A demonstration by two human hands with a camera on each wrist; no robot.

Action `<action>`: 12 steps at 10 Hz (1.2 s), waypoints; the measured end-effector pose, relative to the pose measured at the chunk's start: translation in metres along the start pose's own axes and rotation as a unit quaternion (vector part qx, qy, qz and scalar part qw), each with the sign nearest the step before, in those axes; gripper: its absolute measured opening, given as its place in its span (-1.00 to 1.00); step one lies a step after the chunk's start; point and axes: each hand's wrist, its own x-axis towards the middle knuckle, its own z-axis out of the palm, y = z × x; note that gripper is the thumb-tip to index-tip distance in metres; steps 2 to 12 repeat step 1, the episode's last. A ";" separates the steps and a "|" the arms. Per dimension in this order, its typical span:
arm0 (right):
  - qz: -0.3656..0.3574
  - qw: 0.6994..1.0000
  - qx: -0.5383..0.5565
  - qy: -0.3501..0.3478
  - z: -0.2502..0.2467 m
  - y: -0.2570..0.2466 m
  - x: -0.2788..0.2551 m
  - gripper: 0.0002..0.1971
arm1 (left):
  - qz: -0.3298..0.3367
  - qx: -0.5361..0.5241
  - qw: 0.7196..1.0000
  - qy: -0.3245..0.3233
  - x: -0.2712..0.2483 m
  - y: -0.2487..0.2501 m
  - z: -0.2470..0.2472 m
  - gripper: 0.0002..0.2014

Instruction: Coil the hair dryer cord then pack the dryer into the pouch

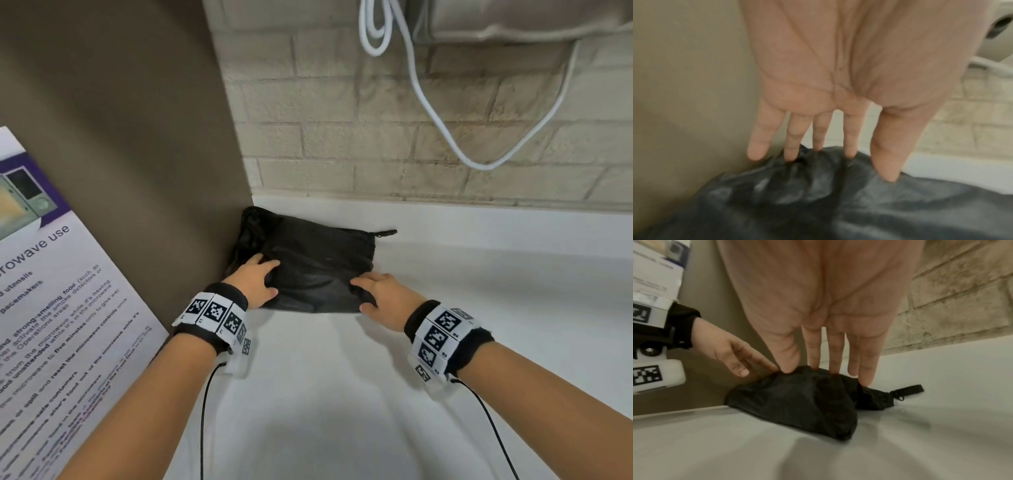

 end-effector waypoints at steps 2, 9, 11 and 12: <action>-0.002 1.000 -0.003 -0.002 -0.004 0.000 -0.029 -0.53 | 0.038 -0.029 0.999 -0.024 -0.032 0.025 -0.003 -0.42; -0.002 1.000 -0.003 -0.002 -0.004 0.000 -0.029 -0.53 | 0.038 -0.029 0.999 -0.024 -0.032 0.025 -0.003 -0.42; -0.002 1.000 -0.003 -0.002 -0.004 0.000 -0.029 -0.53 | 0.038 -0.029 0.999 -0.024 -0.032 0.025 -0.003 -0.42; -0.002 1.000 -0.003 -0.002 -0.004 0.000 -0.029 -0.53 | 0.038 -0.029 0.999 -0.024 -0.032 0.025 -0.003 -0.42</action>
